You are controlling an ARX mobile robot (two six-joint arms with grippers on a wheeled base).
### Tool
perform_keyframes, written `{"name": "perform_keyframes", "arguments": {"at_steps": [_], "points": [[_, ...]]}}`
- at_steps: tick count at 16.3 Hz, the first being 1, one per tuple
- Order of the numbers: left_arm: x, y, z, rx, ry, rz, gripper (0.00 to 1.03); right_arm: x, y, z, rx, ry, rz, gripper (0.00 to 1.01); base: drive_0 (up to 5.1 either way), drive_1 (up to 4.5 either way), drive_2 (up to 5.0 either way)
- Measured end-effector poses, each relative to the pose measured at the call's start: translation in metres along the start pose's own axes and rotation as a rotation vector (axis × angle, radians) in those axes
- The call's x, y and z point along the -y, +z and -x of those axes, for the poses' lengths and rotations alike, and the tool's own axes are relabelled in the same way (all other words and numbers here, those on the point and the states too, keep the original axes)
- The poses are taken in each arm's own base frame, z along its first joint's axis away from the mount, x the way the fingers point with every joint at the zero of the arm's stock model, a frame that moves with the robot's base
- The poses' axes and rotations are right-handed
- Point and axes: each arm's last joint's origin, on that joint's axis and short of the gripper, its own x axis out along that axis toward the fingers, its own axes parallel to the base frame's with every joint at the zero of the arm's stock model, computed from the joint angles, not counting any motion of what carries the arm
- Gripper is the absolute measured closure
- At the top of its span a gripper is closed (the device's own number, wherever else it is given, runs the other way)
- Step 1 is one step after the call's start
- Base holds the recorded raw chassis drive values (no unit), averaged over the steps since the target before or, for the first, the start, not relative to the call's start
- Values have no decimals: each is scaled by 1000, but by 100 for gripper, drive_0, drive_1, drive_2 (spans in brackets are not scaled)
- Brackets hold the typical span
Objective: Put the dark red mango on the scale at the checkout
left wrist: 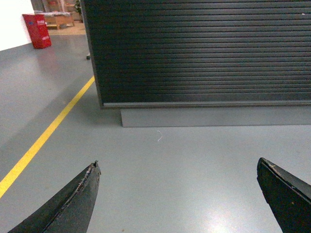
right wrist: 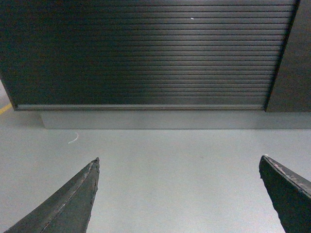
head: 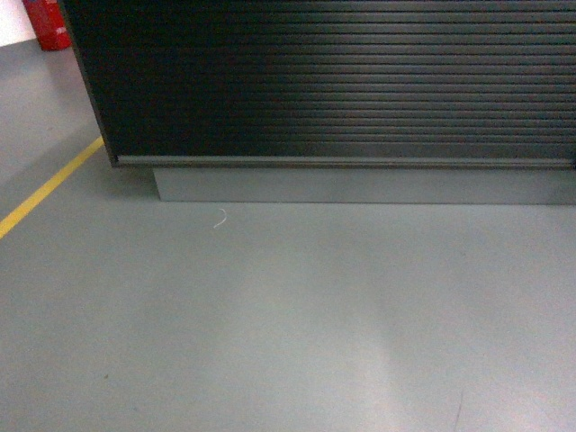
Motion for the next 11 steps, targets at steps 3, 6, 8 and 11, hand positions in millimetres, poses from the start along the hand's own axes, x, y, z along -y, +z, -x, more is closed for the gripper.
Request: {"name": "perform_keyframes", "arguments": {"at_steps": [3,6,8,11], "points": [[0,0,0,0,2,0,5,0,0,0,3,-1,0,3,3,437,-430],[0,0,0,-1,0,0,5,0,0,0,1,0,0,3,-4,425,-433],[0,0,0,0,0,0,5,0,0,0,2,0,0,3,1,365,-364],[0,0,0,-3,0,0,5,0,0,0,1,0,0,3,4,258,-250]]}}
